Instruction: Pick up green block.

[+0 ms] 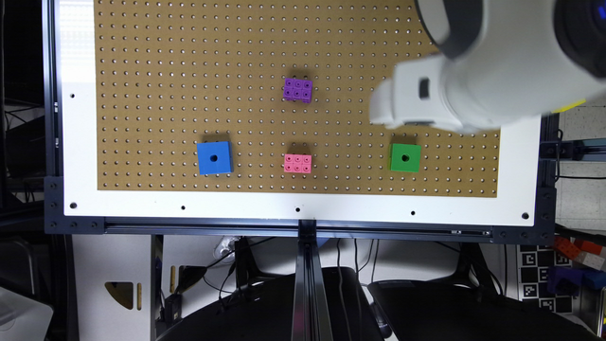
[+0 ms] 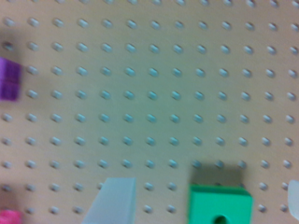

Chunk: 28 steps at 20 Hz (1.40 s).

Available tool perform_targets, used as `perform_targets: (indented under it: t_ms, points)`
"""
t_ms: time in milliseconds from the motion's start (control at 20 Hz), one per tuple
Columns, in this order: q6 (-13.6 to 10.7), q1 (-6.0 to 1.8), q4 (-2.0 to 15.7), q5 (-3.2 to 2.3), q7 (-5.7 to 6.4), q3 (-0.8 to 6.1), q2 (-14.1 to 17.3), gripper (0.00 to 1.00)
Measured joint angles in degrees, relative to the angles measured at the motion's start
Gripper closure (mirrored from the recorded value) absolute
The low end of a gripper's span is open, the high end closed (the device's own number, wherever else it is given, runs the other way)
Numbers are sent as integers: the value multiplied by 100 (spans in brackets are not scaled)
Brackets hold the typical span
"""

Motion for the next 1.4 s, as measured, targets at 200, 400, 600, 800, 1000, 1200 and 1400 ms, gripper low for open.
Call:
perform_targets:
  t_ms: [200,400,600,800,1000,1200,1400]
  points:
    - [-50,-7,115,0,0,0,80,0]
    - [-50,-8,115,0,0,0,80,0]
    - [-45,-13,115,-2,0,-9,118,0]
    - [134,-13,120,-23,0,-28,396,0]
    - [215,-14,131,-27,0,-32,506,0]
    - [366,-14,132,-48,0,-40,712,0]
    - [585,-15,151,-101,0,-49,940,0]
